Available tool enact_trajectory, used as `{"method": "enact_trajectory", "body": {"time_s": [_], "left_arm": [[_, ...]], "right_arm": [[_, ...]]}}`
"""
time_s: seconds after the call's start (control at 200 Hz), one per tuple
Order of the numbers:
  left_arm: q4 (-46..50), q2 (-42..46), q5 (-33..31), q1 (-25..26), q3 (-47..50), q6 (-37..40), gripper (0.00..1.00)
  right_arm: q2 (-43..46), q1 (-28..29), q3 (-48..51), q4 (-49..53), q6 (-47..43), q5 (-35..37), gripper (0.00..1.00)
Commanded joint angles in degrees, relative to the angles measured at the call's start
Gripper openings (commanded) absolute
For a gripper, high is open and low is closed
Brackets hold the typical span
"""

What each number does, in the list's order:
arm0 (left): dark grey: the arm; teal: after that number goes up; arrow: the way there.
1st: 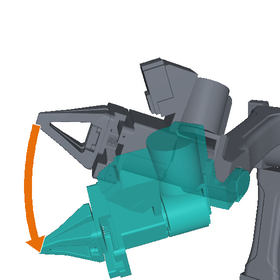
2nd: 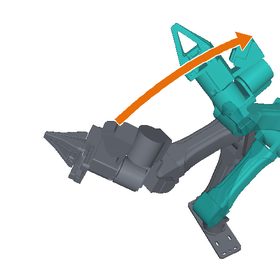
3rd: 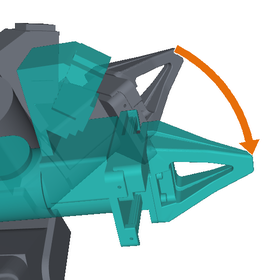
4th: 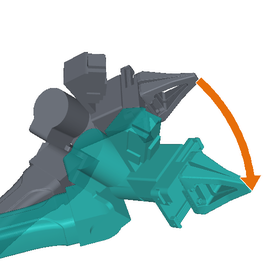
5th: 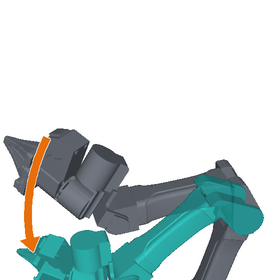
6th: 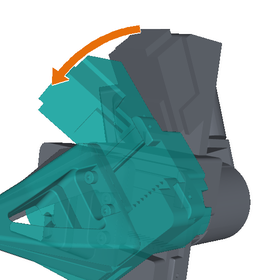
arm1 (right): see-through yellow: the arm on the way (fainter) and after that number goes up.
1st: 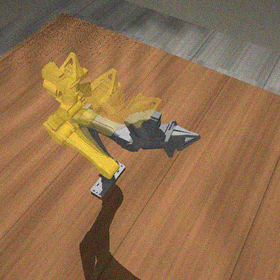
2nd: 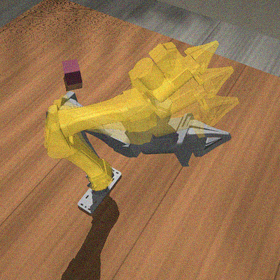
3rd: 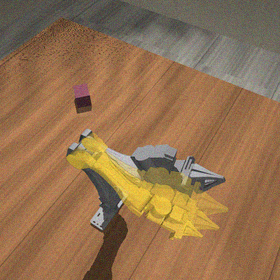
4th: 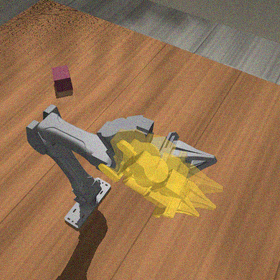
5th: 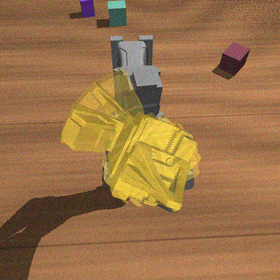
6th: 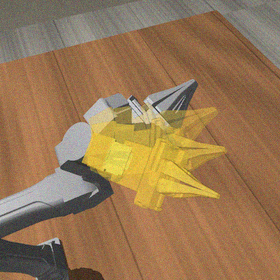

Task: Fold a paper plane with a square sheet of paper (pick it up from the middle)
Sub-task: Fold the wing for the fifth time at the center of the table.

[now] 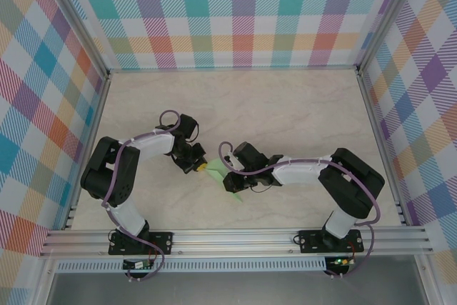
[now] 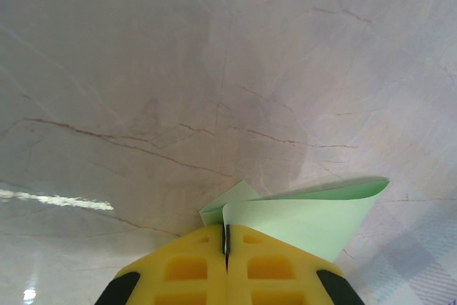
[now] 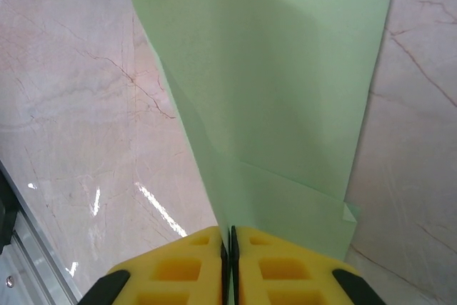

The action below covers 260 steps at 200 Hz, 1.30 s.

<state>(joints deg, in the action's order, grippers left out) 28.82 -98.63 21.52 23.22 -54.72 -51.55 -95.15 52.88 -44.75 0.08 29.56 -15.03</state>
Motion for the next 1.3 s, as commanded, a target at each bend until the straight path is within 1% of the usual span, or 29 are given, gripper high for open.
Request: {"method": "enact_trajectory", "body": {"time_s": [0.0, 0.22, 0.34, 0.445, 0.52, 0.595, 0.72, 0.925, 1.09, 1.295], "left_arm": [[2.76, -0.65, -0.70, 0.24, -1.05, 0.58, 0.00], [2.90, -0.51, -0.86, 0.16, -1.50, 0.33, 0.00], [3.16, -0.63, -0.81, 0.05, -1.65, 0.66, 0.00], [3.18, -0.77, -0.78, -0.02, -1.88, 0.66, 0.00], [3.26, -0.69, -0.70, -0.02, -1.97, 0.61, 0.00], [3.17, -0.66, -0.69, -0.02, -1.97, 0.57, 0.00], [2.91, -0.72, -0.21, -0.19, -1.97, 0.40, 0.00], [1.24, -1.34, 2.59, -1.05, -1.63, -0.13, 0.00], [1.15, -1.56, 3.24, -1.33, -1.62, -0.32, 0.00], [1.24, -1.56, 3.27, -1.34, -1.42, -0.24, 0.00]], "right_arm": [[0.45, 0.20, 1.70, -0.50, 0.39, -0.16, 0.11], [-0.08, 0.16, 7.18, -6.48, 4.69, -0.21, 0.10], [1.14, 0.17, 7.99, -6.58, 5.63, 1.64, 0.12], [1.85, 0.11, 7.31, -5.65, 5.17, 1.62, 0.21], [2.31, 0.12, 6.39, -4.46, 4.08, 1.00, 0.30], [2.85, 0.12, 5.83, -3.77, 2.61, 1.02, 0.33], [2.16, 0.17, 3.73, -0.39, 0.14, 2.35, 0.33], [0.85, 0.86, 1.41, 1.79, -2.31, 3.32, 0.33], [0.34, 1.48, -0.04, 3.24, -3.58, 4.46, 0.34], [-0.29, 1.78, -1.03, 4.23, -3.79, 5.18, 0.28]]}}
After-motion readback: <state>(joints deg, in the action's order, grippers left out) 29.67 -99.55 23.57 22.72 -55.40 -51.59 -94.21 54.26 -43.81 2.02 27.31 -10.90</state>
